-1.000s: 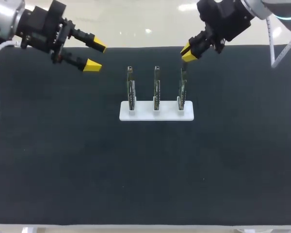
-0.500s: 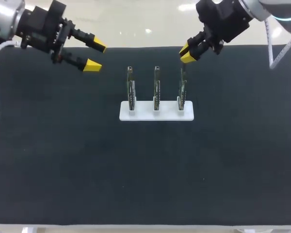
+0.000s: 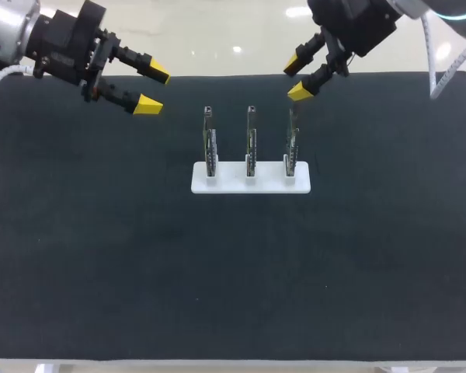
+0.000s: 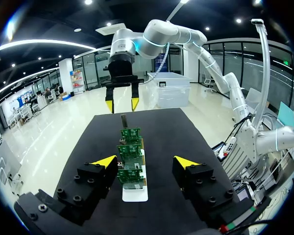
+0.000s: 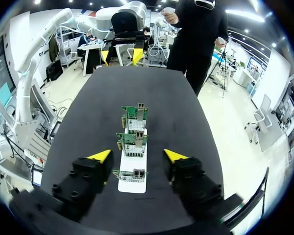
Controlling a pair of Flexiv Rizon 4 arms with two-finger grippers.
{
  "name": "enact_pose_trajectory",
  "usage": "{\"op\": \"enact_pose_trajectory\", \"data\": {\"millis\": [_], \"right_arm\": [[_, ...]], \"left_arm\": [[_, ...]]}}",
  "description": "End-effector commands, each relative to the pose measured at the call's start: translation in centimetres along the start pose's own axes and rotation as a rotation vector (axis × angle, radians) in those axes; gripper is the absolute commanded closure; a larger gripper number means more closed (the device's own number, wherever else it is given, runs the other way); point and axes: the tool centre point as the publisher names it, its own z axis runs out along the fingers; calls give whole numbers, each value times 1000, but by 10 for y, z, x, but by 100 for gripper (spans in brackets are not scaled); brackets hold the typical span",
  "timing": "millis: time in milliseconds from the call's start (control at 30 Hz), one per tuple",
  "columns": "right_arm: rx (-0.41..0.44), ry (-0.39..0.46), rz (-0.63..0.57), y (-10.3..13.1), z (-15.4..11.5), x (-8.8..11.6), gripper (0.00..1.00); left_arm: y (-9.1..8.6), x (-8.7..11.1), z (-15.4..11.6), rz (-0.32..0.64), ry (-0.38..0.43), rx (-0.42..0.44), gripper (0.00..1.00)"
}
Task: Pick up the optical module with the left hand, and insert it into the network port with the right hand.
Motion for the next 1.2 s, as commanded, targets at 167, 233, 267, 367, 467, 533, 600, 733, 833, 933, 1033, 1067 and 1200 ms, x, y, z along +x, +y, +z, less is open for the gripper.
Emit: {"op": "enact_pose_trajectory", "data": {"millis": [167, 233, 267, 367, 467, 533, 600, 733, 833, 933, 1033, 1067, 1200], "right_arm": [[-25, 27, -12, -5, -3, -3, 100], [-29, 31, -16, -5, -4, -3, 100], [-30, 34, -19, -5, -4, -3, 100], [-31, 38, -23, -6, -3, 0, 100], [-29, 36, -25, -6, 0, 4, 100], [-29, 34, -27, -6, 2, 5, 100], [-26, 32, -25, -4, 4, 6, 100], [-24, 38, -21, -2, 7, 6, 100], [-23, 42, -18, -1, 6, 5, 100], [-24, 43, -18, -1, 6, 5, 100], [-23, 44, -20, -1, 5, 5, 100], [-23, 44, -21, -1, 5, 6, 100], [-25, 46, -23, -1, 3, 6, 100]], "left_arm": [[0, 0, 0, -1, 4, 0, 0], [0, 0, 0, -1, 4, 0, 0], [0, 0, 0, -1, 4, 0, 0], [0, 0, 0, -1, 4, 0, 0], [0, 0, 0, -1, 4, 0, 0], [0, 0, 0, -1, 4, 0, 0], [0, 0, 0, -1, 4, 0, 0], [0, 0, 0, -1, 4, 0, 0], [0, 0, 0, -1, 4, 0, 0], [0, 0, 0, -1, 4, 0, 0], [0, 0, 0, -1, 4, 0, 0], [0, 0, 0, -1, 4, 0, 0], [0, 0, 0, -1, 4, 0, 0]]}}
